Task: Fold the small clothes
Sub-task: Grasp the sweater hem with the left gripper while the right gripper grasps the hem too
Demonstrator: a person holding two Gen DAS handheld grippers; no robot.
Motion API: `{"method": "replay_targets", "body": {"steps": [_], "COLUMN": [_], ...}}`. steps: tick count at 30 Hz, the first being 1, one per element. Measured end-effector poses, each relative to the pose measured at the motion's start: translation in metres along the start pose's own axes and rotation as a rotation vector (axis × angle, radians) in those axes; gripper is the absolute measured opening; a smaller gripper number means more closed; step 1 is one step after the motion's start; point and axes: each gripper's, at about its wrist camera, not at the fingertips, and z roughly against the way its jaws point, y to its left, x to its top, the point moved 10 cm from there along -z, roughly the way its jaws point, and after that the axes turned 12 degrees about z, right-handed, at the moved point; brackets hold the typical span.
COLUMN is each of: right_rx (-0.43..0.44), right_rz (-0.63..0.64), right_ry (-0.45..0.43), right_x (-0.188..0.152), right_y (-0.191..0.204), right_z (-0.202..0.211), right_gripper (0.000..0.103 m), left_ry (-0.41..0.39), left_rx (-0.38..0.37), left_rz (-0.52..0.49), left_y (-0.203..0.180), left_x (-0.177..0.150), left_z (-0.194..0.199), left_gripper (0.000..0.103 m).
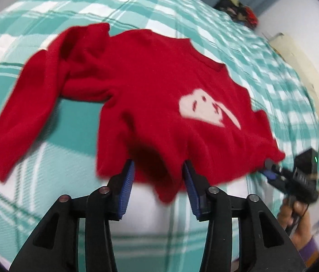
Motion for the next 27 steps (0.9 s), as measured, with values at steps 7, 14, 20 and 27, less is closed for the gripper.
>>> {"method": "replay_targets", "body": {"steps": [7,14,20,27], "right_rx": [0.012,-0.069,0.04,0.162], "right_rz": [0.035,0.197,0.201,0.137], "right_ry": [-0.031,0.003,-0.074,0.025], "right_x": [-0.008,-0.003,-0.008,-0.104], "right_y": [0.003,0.021,0.066,0.085], "right_z": [-0.001,0.005,0.069,0.112], "right_gripper": [0.044,0.005,0.005,0.005], "left_ry": [0.023,0.018,0.089,0.219], "left_rx": [-0.048,-0.065,-0.14,-0.143], "left_rz": [-0.026,0.054,0.077,-0.067], "left_y": [0.013,-0.01,-0.016,0.016], "left_x": [-0.022,0.019,-0.001,-0.102], "left_z": [0.013,-0.026,0.001,0.076], "left_gripper": [0.049,0.046,0.002,0.003]}}
